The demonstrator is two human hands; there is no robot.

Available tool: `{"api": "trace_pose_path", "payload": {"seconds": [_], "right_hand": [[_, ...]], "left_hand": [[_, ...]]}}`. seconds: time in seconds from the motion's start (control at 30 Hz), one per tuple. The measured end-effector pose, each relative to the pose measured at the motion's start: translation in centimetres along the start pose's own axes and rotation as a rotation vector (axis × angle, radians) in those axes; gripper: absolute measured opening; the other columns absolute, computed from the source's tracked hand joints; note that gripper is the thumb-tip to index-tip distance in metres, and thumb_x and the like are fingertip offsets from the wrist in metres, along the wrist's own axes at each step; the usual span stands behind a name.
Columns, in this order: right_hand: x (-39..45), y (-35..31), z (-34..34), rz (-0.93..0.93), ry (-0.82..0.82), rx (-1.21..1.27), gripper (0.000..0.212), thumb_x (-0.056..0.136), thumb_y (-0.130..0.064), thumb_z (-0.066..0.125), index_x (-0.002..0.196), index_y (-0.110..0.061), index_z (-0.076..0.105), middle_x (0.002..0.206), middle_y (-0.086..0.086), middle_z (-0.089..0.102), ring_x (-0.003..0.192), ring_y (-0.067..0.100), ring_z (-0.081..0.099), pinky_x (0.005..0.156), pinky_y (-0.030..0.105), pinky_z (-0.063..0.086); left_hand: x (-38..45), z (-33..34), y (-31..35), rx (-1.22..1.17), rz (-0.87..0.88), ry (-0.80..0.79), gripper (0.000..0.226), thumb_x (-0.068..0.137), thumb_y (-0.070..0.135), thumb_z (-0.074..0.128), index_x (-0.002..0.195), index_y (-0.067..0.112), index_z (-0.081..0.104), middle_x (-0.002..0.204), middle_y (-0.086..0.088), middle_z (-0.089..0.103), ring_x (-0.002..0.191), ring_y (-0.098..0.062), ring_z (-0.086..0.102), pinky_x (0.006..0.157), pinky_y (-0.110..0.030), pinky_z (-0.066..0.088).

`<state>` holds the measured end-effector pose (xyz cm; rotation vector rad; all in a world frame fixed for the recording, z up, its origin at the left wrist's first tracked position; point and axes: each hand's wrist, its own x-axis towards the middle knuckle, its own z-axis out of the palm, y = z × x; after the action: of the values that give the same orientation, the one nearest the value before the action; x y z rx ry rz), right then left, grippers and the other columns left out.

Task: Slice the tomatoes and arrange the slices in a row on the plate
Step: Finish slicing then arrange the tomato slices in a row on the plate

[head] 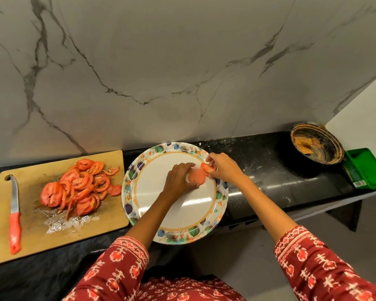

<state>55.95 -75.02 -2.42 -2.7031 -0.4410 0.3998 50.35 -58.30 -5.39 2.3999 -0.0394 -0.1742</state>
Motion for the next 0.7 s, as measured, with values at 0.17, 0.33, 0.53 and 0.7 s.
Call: {"api": "trace_pose_path", "payload": {"seconds": [0.17, 0.33, 0.53, 0.7], "right_hand": [[-0.5, 0.4, 0.3, -0.037, 0.011, 0.045, 0.041, 0.080, -0.014, 0.071, 0.117, -0.016, 0.054, 0.107, -0.001, 0.064, 0.104, 0.016, 0.052, 0.086, 0.031, 0.047], [-0.8, 0.3, 0.5, -0.019, 0.103, 0.135, 0.040, 0.081, -0.015, 0.072, 0.117, -0.015, 0.056, 0.112, 0.002, 0.060, 0.105, 0.016, 0.051, 0.086, 0.030, 0.046], [-1.2, 0.7, 0.8, -0.005, 0.141, 0.163, 0.035, 0.081, -0.011, 0.070, 0.114, -0.012, 0.057, 0.111, 0.006, 0.060, 0.105, 0.019, 0.052, 0.088, 0.032, 0.048], [-1.6, 0.9, 1.0, -0.005, 0.075, 0.089, 0.044, 0.078, -0.014, 0.073, 0.118, -0.014, 0.054, 0.109, 0.003, 0.061, 0.103, 0.016, 0.047, 0.080, 0.028, 0.041]], "left_hand": [[-0.6, 0.5, -0.1, -0.007, 0.050, 0.076, 0.061, 0.079, 0.039, 0.070, 0.132, 0.018, 0.048, 0.132, -0.005, 0.052, 0.117, -0.020, 0.048, 0.099, -0.033, 0.040], [-0.3, 1.1, 0.5, 0.090, -0.003, 0.118, 0.057, 0.087, 0.042, 0.059, 0.136, 0.017, 0.043, 0.139, -0.006, 0.047, 0.123, -0.022, 0.043, 0.102, -0.033, 0.034], [0.2, 0.9, 0.7, 0.072, -0.031, 0.086, 0.071, 0.075, 0.043, 0.072, 0.136, 0.019, 0.043, 0.137, -0.006, 0.048, 0.121, -0.023, 0.045, 0.099, -0.036, 0.040], [-0.4, 1.3, -0.1, 0.075, -0.041, 0.109, 0.074, 0.073, 0.045, 0.074, 0.136, 0.021, 0.043, 0.134, -0.004, 0.052, 0.119, -0.022, 0.047, 0.097, -0.037, 0.042]]}}
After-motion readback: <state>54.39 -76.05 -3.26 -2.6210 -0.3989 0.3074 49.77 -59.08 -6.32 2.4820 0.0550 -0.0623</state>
